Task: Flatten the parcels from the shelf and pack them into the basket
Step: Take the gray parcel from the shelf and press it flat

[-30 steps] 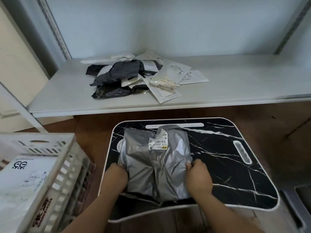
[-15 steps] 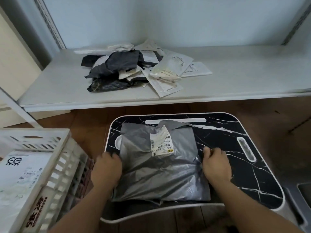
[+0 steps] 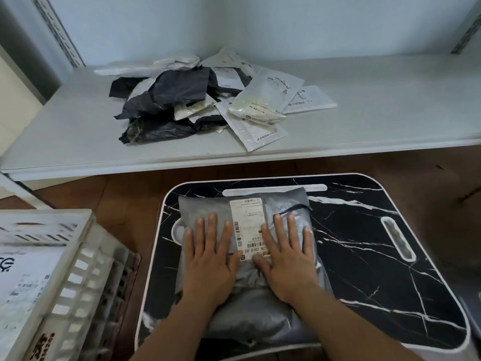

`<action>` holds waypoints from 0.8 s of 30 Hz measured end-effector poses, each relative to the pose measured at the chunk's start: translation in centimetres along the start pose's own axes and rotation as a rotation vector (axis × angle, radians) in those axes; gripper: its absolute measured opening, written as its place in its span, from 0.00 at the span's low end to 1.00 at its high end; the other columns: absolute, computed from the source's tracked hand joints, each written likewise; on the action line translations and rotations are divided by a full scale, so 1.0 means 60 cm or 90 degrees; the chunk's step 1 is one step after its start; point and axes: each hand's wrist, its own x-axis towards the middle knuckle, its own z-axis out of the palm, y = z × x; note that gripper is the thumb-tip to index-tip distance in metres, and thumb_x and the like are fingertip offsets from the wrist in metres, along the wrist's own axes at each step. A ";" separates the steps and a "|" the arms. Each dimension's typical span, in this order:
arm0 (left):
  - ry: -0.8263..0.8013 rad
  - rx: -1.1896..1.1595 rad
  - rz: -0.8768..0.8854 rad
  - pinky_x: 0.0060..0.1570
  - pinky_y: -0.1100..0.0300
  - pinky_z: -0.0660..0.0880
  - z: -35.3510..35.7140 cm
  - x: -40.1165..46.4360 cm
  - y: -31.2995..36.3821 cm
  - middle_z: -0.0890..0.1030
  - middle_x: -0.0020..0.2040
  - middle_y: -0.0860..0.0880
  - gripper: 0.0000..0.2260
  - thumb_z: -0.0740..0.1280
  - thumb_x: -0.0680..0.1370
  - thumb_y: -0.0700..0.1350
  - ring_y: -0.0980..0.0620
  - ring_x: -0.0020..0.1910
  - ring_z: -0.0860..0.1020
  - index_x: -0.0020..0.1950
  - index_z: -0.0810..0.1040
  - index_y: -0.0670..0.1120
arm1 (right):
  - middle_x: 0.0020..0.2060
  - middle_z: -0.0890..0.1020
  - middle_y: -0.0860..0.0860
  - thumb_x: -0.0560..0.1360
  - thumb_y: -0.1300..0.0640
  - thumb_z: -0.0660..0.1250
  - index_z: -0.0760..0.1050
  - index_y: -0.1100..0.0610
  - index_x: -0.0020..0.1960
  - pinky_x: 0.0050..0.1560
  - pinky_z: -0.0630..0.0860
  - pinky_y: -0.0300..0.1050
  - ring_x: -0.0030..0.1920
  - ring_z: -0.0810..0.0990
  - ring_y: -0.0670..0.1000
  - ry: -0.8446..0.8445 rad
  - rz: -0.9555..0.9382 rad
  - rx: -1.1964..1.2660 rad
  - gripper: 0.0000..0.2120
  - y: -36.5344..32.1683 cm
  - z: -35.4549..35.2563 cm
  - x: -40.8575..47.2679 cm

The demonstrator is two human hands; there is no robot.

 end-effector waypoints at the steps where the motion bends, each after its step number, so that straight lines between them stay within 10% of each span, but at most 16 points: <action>1: -0.003 0.000 -0.003 0.71 0.40 0.51 0.007 -0.001 -0.002 0.53 0.78 0.40 0.30 0.41 0.80 0.62 0.38 0.77 0.51 0.78 0.51 0.49 | 0.75 0.62 0.56 0.79 0.34 0.41 0.62 0.51 0.75 0.68 0.54 0.66 0.76 0.57 0.61 -0.005 0.004 -0.004 0.33 0.002 0.005 0.000; 24: -0.005 0.016 -0.031 0.68 0.30 0.48 0.023 0.050 0.019 0.53 0.79 0.45 0.28 0.52 0.77 0.60 0.37 0.77 0.49 0.77 0.57 0.57 | 0.78 0.51 0.56 0.78 0.32 0.46 0.56 0.42 0.77 0.67 0.48 0.77 0.77 0.47 0.64 0.027 -0.002 -0.004 0.30 -0.003 0.014 0.066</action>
